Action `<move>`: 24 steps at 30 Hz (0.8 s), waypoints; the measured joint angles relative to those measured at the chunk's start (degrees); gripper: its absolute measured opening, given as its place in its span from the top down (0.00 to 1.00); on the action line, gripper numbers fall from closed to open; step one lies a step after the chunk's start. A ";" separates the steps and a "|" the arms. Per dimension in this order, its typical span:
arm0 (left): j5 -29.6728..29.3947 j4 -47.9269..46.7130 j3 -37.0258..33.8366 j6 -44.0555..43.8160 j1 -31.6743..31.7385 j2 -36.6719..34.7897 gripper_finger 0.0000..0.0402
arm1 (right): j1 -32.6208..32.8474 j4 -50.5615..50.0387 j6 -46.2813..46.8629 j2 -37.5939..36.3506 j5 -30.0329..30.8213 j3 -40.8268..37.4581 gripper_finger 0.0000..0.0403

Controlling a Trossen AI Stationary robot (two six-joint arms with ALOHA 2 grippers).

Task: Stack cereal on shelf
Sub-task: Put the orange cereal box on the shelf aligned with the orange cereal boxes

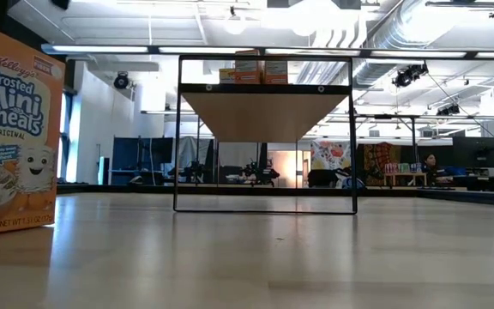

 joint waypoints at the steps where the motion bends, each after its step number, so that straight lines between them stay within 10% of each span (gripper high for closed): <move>1: 0.70 -0.15 -0.06 -0.36 0.10 0.28 0.13 | 0.00 0.03 0.00 0.00 0.01 0.00 1.00; 24: 6.88 1.20 -0.53 -3.37 0.11 7.11 0.20 | 0.02 -0.08 0.20 0.02 -0.19 0.02 1.00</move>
